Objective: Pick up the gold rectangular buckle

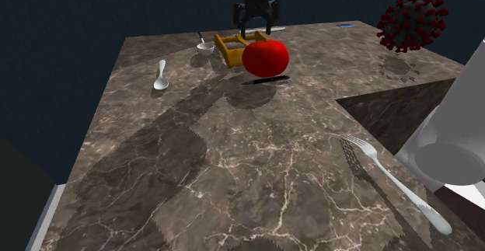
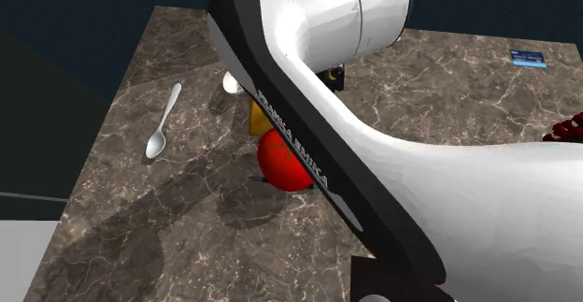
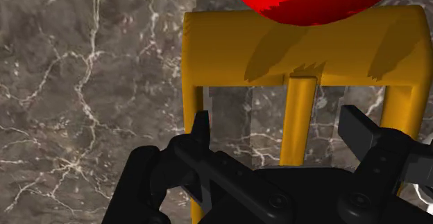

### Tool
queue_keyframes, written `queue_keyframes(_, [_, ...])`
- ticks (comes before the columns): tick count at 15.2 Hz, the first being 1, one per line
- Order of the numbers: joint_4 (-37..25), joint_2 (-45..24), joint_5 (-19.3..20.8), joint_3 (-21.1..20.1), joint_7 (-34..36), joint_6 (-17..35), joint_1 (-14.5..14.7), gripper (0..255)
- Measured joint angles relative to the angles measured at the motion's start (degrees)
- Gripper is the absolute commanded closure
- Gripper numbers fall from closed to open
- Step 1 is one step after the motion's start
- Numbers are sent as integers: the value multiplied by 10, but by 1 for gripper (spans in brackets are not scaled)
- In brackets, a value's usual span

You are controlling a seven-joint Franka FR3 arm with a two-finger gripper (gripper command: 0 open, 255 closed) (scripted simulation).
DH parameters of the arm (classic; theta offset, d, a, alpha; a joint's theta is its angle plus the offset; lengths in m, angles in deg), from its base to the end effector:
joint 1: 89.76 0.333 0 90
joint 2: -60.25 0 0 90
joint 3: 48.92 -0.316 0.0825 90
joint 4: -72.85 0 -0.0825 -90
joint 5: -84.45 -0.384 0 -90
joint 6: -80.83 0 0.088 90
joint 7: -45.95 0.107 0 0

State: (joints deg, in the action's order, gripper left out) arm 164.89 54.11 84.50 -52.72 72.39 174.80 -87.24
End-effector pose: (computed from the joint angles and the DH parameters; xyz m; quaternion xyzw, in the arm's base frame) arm 0.5841 0.0628 0.5523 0.9840 -0.1746 -0.0360 0.0073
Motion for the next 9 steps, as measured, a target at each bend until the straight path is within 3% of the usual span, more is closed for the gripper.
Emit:
queue_keyframes(3, [-78,-61,0,-1,15,-16,4,0])
queue_keyframes(9, [-44,-67,-1,-1,18,25,4,0])
